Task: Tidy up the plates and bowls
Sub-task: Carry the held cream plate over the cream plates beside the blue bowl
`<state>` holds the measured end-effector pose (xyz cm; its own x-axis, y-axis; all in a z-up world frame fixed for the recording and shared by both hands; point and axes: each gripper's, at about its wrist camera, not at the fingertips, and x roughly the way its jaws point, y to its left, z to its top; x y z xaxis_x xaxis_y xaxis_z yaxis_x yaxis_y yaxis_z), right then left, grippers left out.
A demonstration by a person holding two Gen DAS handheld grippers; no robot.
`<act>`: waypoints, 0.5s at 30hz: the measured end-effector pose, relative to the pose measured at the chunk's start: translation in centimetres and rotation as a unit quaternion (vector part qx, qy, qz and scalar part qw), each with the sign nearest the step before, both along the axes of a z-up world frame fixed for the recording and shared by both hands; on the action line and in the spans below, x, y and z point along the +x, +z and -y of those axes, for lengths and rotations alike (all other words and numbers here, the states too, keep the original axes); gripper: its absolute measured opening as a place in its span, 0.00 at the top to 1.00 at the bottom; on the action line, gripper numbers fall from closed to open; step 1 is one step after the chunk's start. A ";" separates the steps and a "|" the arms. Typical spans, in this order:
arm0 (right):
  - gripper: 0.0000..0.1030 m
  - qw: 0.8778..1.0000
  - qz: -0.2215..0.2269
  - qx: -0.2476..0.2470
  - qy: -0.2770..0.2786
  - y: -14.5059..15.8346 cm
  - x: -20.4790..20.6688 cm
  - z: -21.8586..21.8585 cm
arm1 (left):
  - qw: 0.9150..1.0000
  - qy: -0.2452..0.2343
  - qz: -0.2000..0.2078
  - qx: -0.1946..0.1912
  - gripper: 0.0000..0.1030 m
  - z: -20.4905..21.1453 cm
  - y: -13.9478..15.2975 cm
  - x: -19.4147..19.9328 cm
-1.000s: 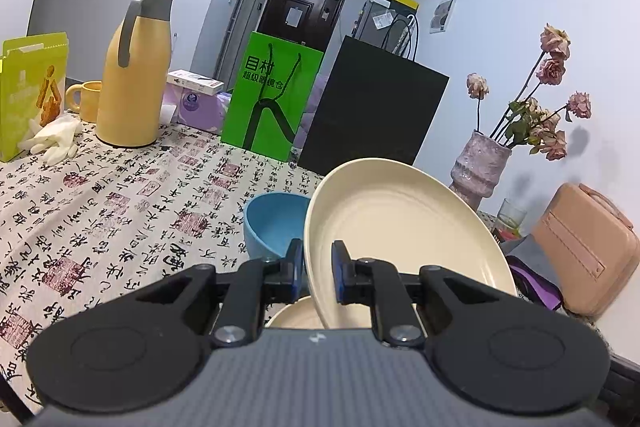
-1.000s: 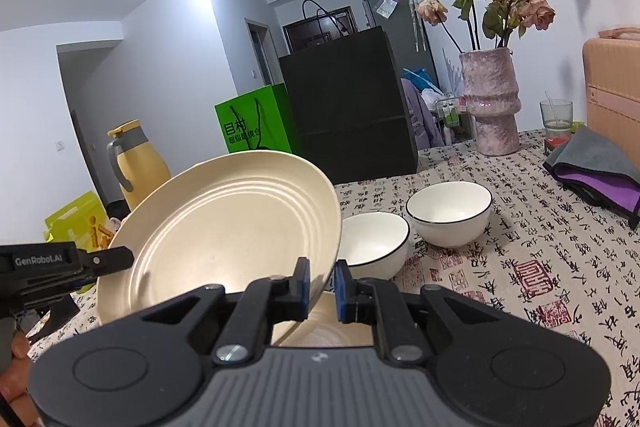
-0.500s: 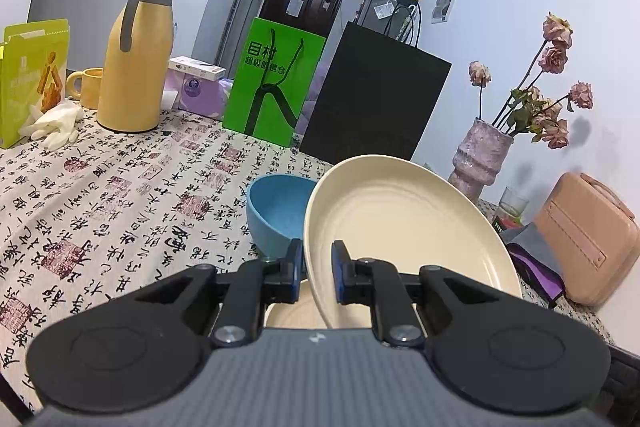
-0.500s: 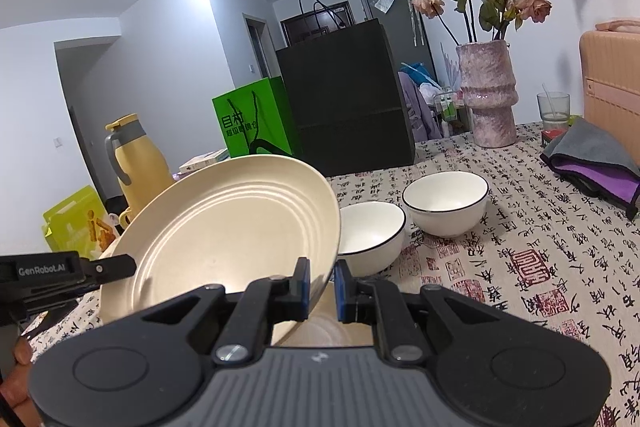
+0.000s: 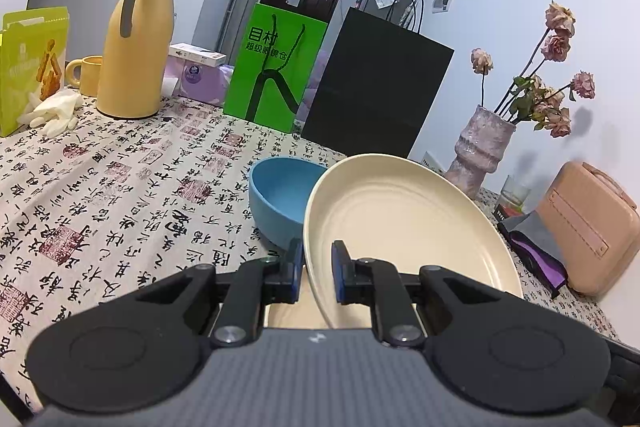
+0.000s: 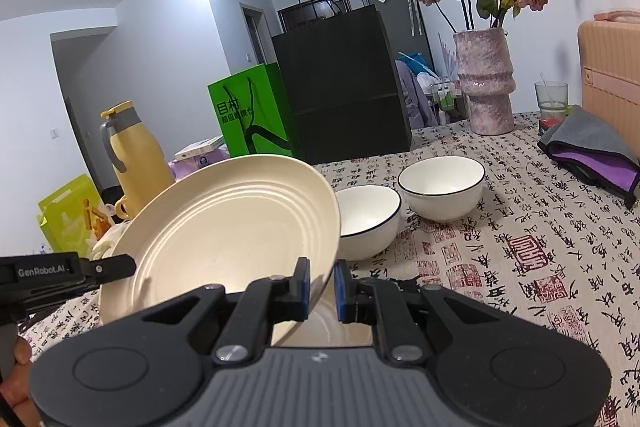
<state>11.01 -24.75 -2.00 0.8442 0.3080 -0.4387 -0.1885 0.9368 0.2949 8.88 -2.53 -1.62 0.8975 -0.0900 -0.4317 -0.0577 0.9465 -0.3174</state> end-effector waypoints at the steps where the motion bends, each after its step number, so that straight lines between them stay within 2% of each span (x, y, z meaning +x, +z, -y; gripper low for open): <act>1: 0.88 1.000 -0.001 -0.001 0.000 -0.1 0.0 0.0 | 1.000 0.000 -0.001 0.000 0.85 0.0 -0.1 0.0; 15: 0.88 1.000 -0.018 -0.012 0.001 -0.8 0.3 -0.5 | 1.000 -0.004 -0.020 -0.009 0.85 -0.7 -1.5 0.3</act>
<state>11.33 -24.28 -2.81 0.8273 0.2993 -0.4754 -0.1808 0.9431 0.2792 9.23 -1.84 -3.15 0.8784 -0.1052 -0.4661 -0.0631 0.9414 -0.3313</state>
